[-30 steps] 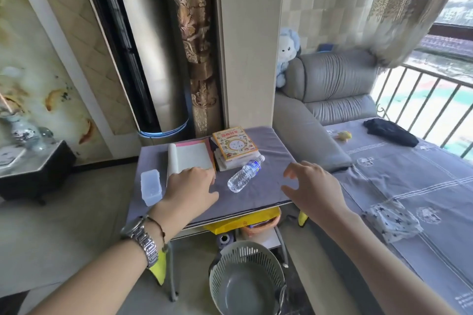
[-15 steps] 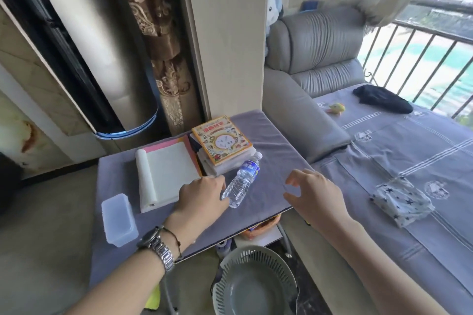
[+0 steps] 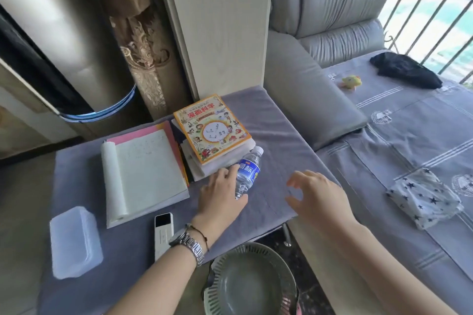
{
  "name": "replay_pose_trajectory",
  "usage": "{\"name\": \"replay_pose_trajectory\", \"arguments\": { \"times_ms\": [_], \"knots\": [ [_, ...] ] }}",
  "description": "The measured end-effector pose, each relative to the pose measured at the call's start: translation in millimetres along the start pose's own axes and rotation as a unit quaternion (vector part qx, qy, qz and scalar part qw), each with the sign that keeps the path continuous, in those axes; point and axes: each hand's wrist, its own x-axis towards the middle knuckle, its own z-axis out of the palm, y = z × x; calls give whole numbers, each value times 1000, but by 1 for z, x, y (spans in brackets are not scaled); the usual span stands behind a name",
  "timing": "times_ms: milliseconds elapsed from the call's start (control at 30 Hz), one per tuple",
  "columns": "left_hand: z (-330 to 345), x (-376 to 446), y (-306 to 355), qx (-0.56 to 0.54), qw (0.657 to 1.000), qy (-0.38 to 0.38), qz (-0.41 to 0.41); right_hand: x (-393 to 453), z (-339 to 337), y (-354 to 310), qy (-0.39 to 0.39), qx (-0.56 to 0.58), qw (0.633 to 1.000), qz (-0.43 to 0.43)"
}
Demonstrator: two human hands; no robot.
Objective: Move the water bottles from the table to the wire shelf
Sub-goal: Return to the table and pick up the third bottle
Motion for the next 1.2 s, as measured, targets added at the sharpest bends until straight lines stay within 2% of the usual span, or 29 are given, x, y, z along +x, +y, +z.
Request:
{"name": "replay_pose_trajectory", "arguments": {
  "times_ms": [300,467,800,967,1100,1200],
  "knots": [
    [57,49,-11,-28,999,-40,-19,43,43,20,-58,-10,998,-20],
    [77,56,-18,-18,1000,-16,-20,53,58,26,-69,-14,997,-34],
    [79,58,-22,-106,992,-37,-55,58,69,29,-82,-7,995,-49],
    [76,54,-23,-210,975,-25,-68,59,58,27,-72,-6,996,-46],
    [69,45,-16,-345,937,23,-46,56,43,23,-53,-5,998,-35],
    [51,37,-7,-399,915,57,-17,49,25,18,-31,-8,999,-26]
  ]
}}
